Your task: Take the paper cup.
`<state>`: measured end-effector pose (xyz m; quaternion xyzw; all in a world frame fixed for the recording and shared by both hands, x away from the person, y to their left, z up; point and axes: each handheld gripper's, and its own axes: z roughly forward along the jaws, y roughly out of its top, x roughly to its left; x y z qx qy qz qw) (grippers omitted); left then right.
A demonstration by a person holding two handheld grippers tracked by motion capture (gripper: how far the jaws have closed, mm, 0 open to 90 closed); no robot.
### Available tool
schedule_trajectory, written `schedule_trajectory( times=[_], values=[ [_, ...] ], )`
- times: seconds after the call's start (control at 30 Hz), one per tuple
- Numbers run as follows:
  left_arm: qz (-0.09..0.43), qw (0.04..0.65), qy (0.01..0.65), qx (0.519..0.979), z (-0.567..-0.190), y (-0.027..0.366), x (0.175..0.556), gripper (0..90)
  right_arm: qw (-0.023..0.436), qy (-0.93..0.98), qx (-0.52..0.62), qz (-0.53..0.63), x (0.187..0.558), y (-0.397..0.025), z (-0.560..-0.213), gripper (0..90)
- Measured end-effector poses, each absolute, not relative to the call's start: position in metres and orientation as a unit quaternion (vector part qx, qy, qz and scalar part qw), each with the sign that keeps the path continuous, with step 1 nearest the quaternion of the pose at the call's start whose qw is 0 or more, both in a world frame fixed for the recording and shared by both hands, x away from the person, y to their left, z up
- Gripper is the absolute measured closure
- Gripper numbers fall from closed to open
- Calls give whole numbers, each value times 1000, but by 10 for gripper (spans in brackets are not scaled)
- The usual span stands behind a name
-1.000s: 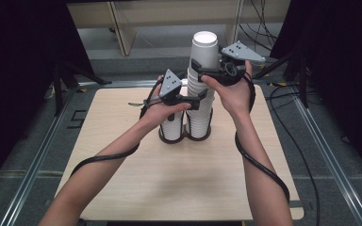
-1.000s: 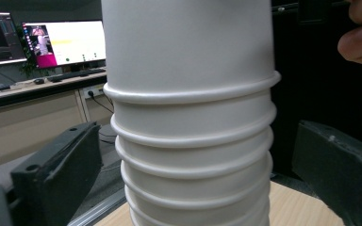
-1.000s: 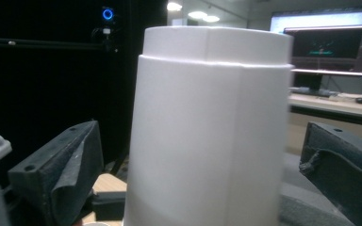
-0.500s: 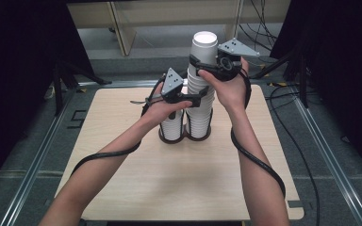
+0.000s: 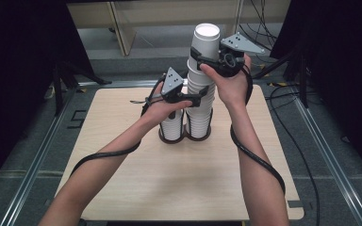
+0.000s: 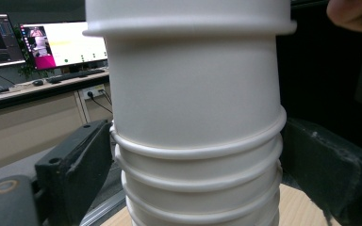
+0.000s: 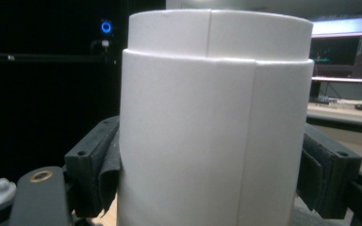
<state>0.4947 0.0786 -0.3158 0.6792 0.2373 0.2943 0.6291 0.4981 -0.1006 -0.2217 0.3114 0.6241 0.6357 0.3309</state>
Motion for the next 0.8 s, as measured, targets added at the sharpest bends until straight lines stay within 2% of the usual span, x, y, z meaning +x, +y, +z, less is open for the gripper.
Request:
schedule_trajectory(
  times=[0.8],
  values=[
    [294,627,234,682,-313,80,495,103,351,570,298,680,487,-101,-189,212]
  ],
)
